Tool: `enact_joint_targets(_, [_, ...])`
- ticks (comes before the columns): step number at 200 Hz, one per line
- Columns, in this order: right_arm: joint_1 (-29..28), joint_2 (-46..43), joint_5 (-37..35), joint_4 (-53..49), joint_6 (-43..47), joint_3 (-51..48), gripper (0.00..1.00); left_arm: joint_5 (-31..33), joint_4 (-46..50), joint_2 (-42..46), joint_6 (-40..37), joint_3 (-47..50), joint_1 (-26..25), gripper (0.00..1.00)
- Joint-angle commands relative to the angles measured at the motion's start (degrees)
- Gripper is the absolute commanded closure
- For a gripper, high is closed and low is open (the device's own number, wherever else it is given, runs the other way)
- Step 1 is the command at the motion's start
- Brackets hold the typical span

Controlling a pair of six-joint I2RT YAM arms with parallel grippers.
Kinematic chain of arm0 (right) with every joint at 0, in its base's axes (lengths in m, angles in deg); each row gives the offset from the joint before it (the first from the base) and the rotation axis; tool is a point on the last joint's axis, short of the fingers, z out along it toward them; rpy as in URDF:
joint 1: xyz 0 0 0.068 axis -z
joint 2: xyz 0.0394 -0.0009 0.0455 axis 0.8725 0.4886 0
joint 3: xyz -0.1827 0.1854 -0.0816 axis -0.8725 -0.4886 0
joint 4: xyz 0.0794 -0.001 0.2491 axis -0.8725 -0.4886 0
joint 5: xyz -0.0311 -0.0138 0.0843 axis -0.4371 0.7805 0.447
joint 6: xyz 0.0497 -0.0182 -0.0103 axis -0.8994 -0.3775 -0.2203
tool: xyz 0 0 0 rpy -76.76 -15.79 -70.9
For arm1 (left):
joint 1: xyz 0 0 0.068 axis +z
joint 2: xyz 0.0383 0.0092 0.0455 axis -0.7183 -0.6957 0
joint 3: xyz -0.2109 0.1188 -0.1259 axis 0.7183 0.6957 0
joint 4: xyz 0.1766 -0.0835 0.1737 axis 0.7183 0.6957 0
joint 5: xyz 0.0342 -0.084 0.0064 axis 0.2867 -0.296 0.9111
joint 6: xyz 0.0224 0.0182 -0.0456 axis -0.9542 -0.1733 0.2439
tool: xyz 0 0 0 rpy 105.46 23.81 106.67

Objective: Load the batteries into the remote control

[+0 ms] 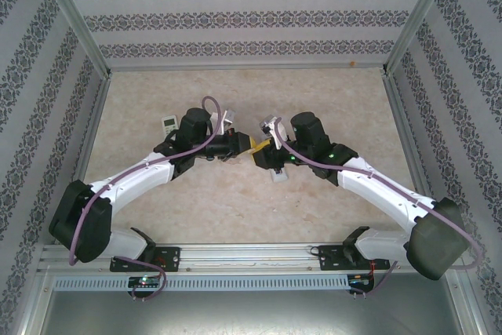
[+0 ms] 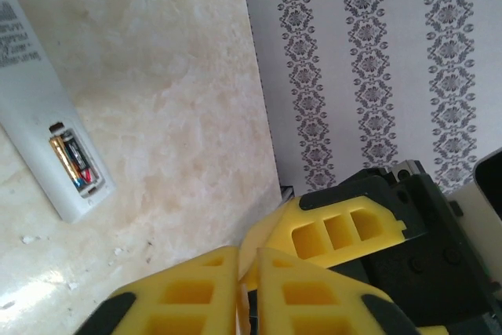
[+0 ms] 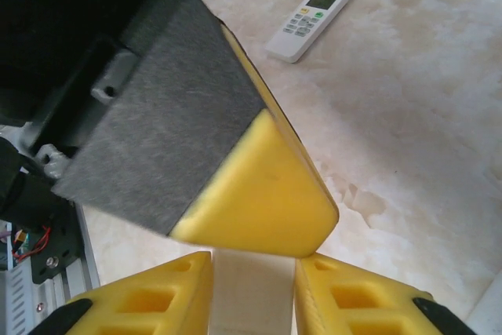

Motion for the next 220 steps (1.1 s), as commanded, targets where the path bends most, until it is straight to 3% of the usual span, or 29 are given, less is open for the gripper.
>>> enact_joint_targets(1, [0.47, -0.38, 2.5, 1.3, 1.38, 1.11, 0.6, -0.32, -1.46, -0.32, 0.18, -0.36, -0.86, 0.99])
enact_joint_targets(28, [-0.82, -3.86, -2.31, 2.05, 2.8, 0.05, 0.52, 12.35, 8.5, 0.51, 4.82, -1.99, -0.91, 1.0])
enact_joint_targets(50, [-7.65, -9.94, -18.11, 9.0, 14.17, -7.11, 0.43, 24.09, 21.03, 1.4, 11.91, -4.53, -1.01, 1.0])
enact_joint_targets(65, [-11.64, -12.25, -25.13, 13.28, 22.24, -11.14, 0.4, 28.25, 24.96, 2.34, 15.59, -5.16, -0.96, 1.0])
enact_joint_targets(90, [-13.21, -11.74, -30.02, 15.41, 27.88, -12.23, 0.42, 30.43, 24.17, 4.01, 19.9, -4.44, -1.04, 1.0])
enact_joint_targets(135, [-15.03, -5.19, -31.31, 21.52, 35.26, -11.02, 0.48, 31.31, 26.3, 4.01, 20.96, -5.75, -1.14, 1.0])
enact_joint_targets(220, [-16.22, 10.66, -30.91, 26.2, 33.93, -2.74, 0.58, 32.32, 26.05, 4.94, 21.76, -5.49, -1.12, 1.0])
